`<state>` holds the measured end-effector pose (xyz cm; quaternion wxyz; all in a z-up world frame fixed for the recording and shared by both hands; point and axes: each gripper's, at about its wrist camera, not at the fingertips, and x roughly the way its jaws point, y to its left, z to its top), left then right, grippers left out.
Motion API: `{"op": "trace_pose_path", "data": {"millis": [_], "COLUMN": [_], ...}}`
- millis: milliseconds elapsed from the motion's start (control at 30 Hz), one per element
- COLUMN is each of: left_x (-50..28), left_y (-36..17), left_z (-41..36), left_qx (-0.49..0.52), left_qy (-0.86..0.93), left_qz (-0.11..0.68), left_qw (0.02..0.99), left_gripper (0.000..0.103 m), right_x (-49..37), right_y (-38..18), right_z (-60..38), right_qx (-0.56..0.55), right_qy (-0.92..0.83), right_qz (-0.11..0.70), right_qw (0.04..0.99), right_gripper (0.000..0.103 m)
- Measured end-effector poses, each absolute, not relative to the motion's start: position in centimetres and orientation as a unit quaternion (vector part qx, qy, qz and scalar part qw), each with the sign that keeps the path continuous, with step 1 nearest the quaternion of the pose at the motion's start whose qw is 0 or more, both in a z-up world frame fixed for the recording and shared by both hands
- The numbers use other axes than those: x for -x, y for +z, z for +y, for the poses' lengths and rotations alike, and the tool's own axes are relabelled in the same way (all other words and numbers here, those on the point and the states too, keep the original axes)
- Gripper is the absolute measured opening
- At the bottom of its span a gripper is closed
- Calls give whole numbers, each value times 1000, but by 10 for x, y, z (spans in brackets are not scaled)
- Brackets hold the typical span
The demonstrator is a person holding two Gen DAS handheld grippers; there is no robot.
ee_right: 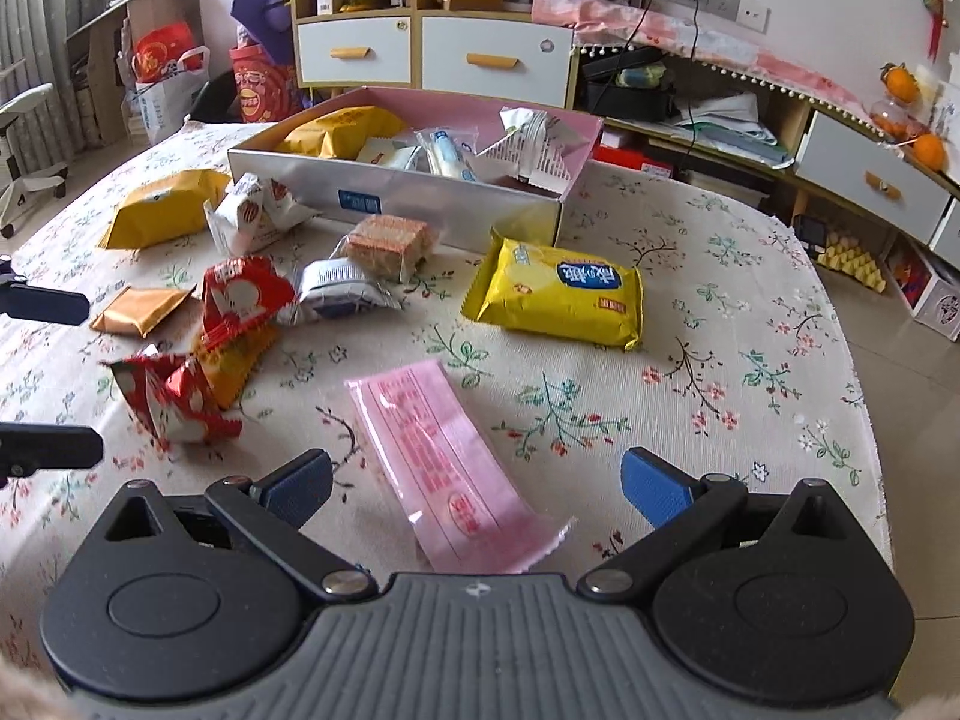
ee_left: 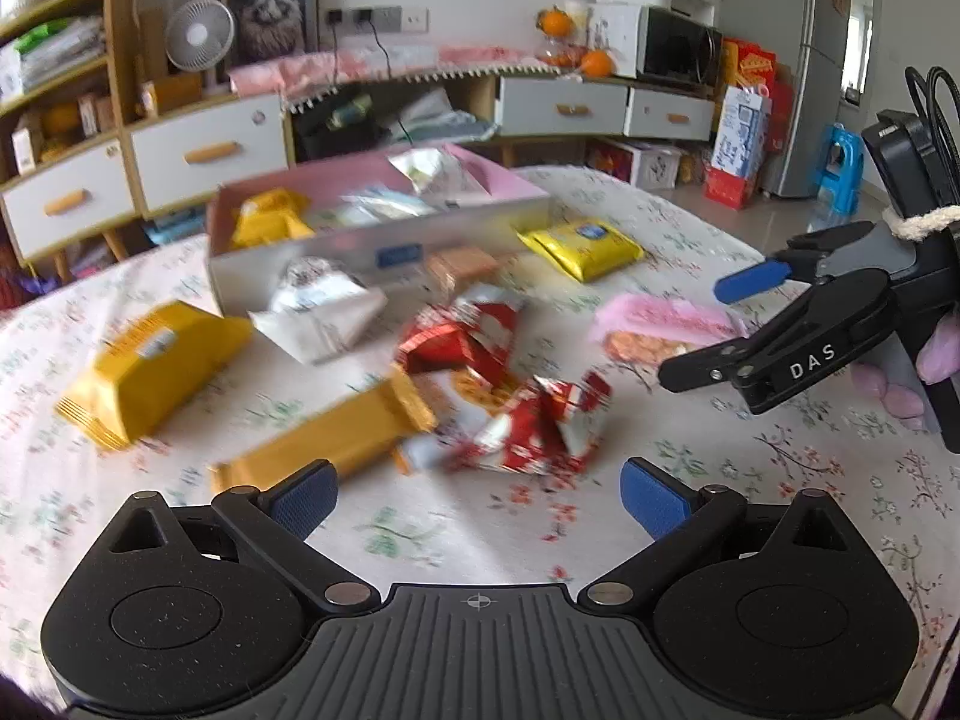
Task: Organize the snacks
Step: 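Withdraw both tools from the box toward the remaining snacks, then grasp the red-and-white snack pack with the left tool while the right tool grasps the pink bag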
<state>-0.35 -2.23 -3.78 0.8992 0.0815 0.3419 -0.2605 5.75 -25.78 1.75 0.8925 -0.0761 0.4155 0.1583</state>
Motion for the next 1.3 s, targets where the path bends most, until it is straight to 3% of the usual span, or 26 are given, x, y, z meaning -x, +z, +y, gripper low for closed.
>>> {"op": "trace_pose_path", "data": {"millis": [500,867,1033,1167,1300], "left_x": [-2,-4,-6,-6,-5], "left_y": [-50,-49,-49,-49,-48], "left_z": [-53,-62,-66,-70,-71], "left_qx": [-24,-15,-16,-20,-24], "left_qy": [-245,-213,-211,-207,-205], "left_qz": [353,342,343,343,343], "left_qw": [902,915,915,916,916], "left_gripper": [95,76,76,74,62], "right_x": [-52,-51,-49,-47,-47], "right_y": [6,5,6,8,8], "right_z": [-276,-276,-274,-270,-266], "right_qx": [52,55,60,66,69], "right_qy": [186,197,201,207,212], "right_qz": [400,382,379,376,373], "right_qw": [896,901,901,901,901], "right_gripper": [103,103,102,98,92]}}
